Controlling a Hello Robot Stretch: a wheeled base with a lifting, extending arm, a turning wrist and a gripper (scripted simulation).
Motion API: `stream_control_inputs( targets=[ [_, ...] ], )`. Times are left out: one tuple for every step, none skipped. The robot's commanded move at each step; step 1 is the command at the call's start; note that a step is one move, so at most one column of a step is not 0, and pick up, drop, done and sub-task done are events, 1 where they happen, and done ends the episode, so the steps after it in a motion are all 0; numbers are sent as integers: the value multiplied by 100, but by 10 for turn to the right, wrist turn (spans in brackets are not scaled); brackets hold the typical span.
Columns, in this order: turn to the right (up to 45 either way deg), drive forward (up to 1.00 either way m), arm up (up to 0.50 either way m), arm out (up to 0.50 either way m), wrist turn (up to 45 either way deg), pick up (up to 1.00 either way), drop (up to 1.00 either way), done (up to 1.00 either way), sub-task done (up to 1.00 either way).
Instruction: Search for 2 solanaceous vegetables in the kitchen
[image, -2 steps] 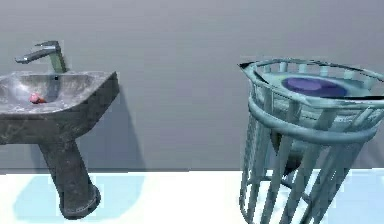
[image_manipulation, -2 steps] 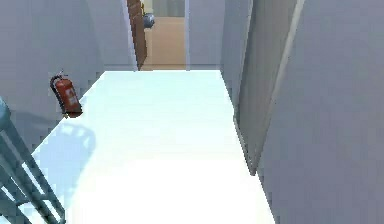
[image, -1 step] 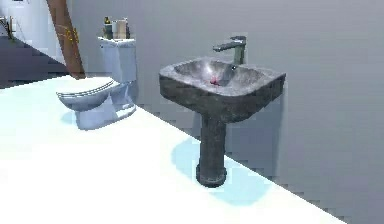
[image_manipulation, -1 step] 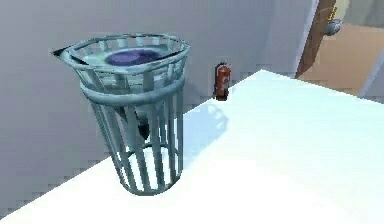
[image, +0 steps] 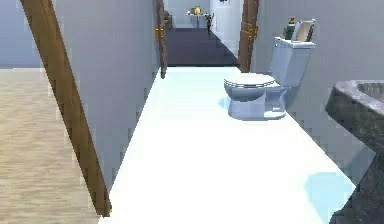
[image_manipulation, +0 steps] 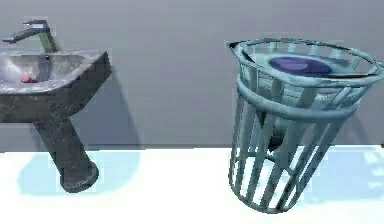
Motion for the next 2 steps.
stream_control_inputs(
  targets=[
    [0, 100, 0, 0, 0, 0, 0, 0, 0],
    [0, 100, 0, 0, 0, 0, 0, 0, 0]
  ],
)
